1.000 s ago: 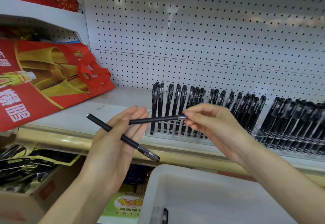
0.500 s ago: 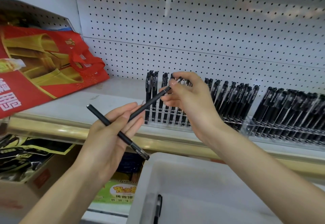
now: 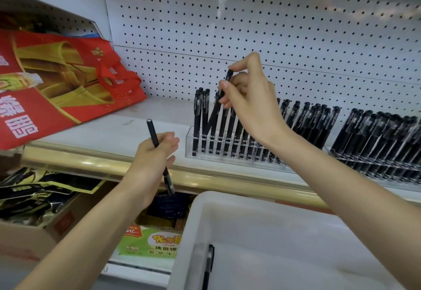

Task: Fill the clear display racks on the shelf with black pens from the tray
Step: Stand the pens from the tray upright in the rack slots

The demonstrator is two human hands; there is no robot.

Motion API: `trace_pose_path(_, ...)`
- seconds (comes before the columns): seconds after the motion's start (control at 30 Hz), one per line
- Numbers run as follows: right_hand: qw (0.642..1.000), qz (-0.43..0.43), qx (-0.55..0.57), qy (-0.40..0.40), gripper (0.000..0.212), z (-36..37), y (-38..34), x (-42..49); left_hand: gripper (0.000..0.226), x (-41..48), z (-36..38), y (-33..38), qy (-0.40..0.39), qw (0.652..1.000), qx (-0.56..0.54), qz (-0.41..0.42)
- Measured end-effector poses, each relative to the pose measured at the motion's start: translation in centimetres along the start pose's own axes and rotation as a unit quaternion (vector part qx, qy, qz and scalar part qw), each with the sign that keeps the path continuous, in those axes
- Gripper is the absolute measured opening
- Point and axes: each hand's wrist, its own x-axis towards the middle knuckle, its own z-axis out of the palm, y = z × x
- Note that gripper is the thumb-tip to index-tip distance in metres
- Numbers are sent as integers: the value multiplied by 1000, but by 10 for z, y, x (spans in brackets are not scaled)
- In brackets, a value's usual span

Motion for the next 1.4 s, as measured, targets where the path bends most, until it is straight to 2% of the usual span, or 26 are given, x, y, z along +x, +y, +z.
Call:
trace_pose_path(0.17,999,33,13,-7,17,5,11,5,23,3,5,-5,-36,999,-22,-13)
trace_pose_path(0.4,995,51,-34,-85,12,17,19,1,31,3,6,-5,-37,998,-41,-4)
trace_pose_path(0.53,993,24,-97,-66,13,20,19,9,30,3,7,-6,-37,998,-43,-5)
trace_pose_path(0.77,986,41,-91,-130,12,23,15,20,31,3,6,-6,-44,998,-44,-5)
trace_pose_path(1.0,981,14,-151,-124,23,23,19,14,29,3,5,-5,-37,998,-51,3)
trace_pose_path(1.1,977,16,-157,-141,34,19,17,10,28,5,2,1,-17,995,-96,29)
trace_pose_path(1.17,983,23,-132,-125,37,15,13,5,30,5,0,9,-12,989,-144,43)
trace_pose_path(1.27,995,39,-45,-79,14,6,2,-11,36,1,-1,23,-34,973,-223,47)
trace_pose_path(1.3,995,40,-32,-88,5,4,-2,-20,38,-1,-1,26,-45,967,-248,44)
trace_pose_path(1.33,992,42,-33,-111,4,3,-6,-28,40,-3,0,28,-55,960,-271,39)
trace_pose_path(1.4,981,71,-42,-176,12,4,-8,-44,40,-8,4,32,-70,950,-304,33)
